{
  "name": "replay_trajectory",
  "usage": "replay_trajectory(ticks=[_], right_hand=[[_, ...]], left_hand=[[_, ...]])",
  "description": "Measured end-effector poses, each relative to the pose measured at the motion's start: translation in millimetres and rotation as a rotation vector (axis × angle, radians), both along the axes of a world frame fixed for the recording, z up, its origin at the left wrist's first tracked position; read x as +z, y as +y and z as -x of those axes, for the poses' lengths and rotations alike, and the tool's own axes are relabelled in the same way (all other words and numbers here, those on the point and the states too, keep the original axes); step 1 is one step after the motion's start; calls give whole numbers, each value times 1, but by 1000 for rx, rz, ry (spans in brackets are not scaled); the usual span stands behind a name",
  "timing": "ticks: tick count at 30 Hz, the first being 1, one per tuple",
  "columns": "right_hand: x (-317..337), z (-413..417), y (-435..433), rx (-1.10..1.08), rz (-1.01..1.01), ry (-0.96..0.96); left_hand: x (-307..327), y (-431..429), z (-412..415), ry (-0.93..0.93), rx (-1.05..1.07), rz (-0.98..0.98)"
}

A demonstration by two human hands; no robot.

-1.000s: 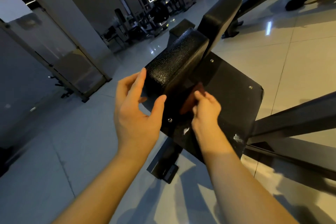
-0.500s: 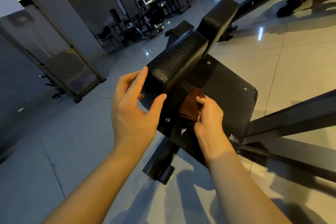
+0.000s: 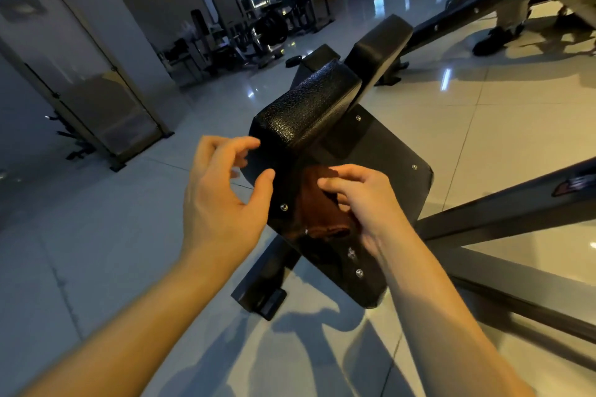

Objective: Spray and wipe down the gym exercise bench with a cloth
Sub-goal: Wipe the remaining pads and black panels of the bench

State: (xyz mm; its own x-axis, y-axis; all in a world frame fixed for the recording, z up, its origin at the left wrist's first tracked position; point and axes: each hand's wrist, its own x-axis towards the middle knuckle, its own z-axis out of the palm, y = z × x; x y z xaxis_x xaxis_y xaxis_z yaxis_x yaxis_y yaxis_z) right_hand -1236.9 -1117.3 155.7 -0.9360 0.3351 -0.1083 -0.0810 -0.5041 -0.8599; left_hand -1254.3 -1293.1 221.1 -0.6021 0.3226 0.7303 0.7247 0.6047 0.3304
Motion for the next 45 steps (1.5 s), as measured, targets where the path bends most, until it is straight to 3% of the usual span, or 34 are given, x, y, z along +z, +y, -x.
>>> replay_trajectory(ticks=[2,6,11,16,21,28,32,35,39,45], right_hand=[[0,-13,10,-30,-194,-46],[7,-33,14,-47,-297,-29],[8,-58,15,48,-382,-5],[4,-79,20,0,-576,-11],[-4,-91,21,2,-613,24],[-25,-94,16,-41,-549,24],[-44,-86,10,-51,-600,93],[-59,-79,-1,56,-659,120],[-76,-72,-6,91,-518,-20],[-95,-54,-15,185,-317,-192]], left_hand=[[-6,3,-9,-132,-1,14],[-32,12,-13,-778,-11,94],[-32,15,-13,-1067,-290,-71],[-41,22,-20,-925,-237,21],[-48,17,-19,-808,-252,97],[-43,15,-20,-818,-329,-1],[-42,12,-14,-866,-373,88],[-44,7,-7,-866,-388,166],[-57,0,13,-765,-251,248],[-87,2,34,-758,-95,296]])
